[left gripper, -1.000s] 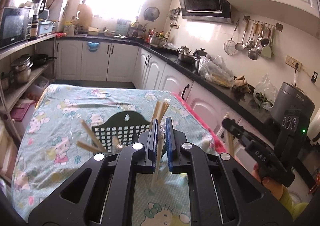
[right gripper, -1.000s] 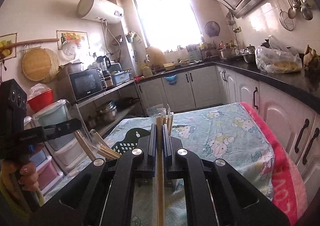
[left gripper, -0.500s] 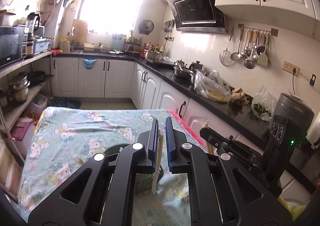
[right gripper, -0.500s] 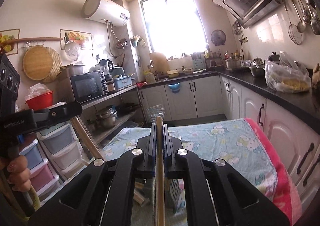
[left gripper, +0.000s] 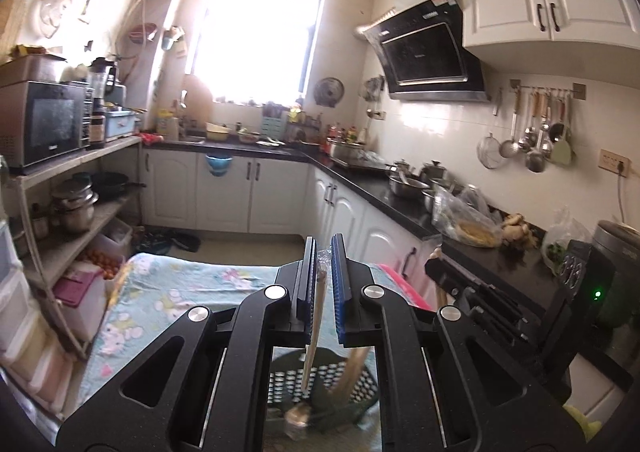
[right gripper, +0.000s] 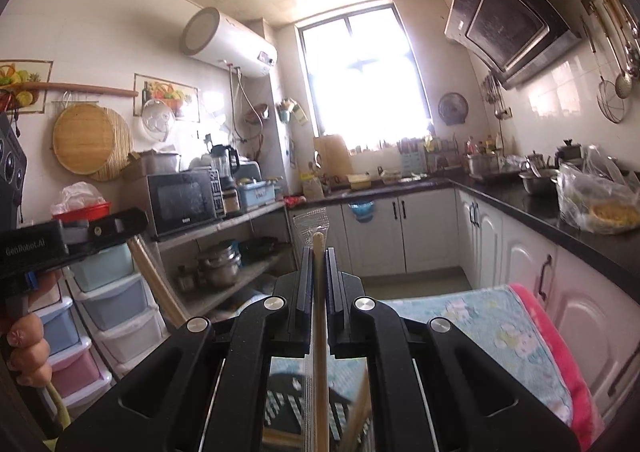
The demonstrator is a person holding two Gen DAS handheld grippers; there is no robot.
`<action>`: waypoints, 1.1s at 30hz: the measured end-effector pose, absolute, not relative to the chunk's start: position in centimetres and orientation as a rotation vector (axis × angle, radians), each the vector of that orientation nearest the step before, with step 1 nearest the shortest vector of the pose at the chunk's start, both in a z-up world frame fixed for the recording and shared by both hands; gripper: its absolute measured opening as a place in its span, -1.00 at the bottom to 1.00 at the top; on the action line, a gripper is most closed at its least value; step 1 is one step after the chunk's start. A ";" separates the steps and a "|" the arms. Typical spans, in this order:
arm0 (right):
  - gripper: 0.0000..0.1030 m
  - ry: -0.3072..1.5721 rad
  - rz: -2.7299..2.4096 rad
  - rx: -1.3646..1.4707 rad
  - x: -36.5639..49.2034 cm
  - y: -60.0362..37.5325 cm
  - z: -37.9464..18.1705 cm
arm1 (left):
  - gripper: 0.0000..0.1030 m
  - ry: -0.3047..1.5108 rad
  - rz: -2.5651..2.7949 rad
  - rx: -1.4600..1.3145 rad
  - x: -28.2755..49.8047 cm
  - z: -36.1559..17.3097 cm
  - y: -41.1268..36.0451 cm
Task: Organize utensils
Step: 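Lift the left tool's chopstick over the caddy while the right tool lifts its own, then lower into the caddy and open the left tool while the right tool releases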
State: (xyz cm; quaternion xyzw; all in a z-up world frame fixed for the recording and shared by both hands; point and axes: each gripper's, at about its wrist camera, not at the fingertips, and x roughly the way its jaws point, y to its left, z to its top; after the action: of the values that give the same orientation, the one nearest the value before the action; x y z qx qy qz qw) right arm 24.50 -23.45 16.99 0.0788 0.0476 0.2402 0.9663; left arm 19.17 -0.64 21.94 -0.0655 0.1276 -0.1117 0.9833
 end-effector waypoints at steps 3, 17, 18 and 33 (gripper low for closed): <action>-0.89 0.069 0.497 0.165 25.7 -22.3 17.1 | -0.91 0.257 -0.196 -0.136 19.7 21.9 0.1; -0.89 0.028 0.452 0.081 30.4 -16.7 14.9 | -0.91 0.311 -0.146 -0.159 22.0 19.1 2.1; -0.89 0.028 0.444 0.082 30.7 -16.6 14.7 | -0.91 0.316 -0.143 -0.159 22.2 18.9 2.1; -0.83 0.053 0.377 0.098 32.9 -16.9 11.1 | -0.91 0.387 -0.118 -0.172 24.1 15.4 2.6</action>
State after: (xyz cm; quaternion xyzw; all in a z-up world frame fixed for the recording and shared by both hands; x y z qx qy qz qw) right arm 32.85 -16.94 11.10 0.0489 0.0265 0.1875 0.9807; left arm 24.13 2.57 15.41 -0.0853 0.1919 -0.0583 0.9760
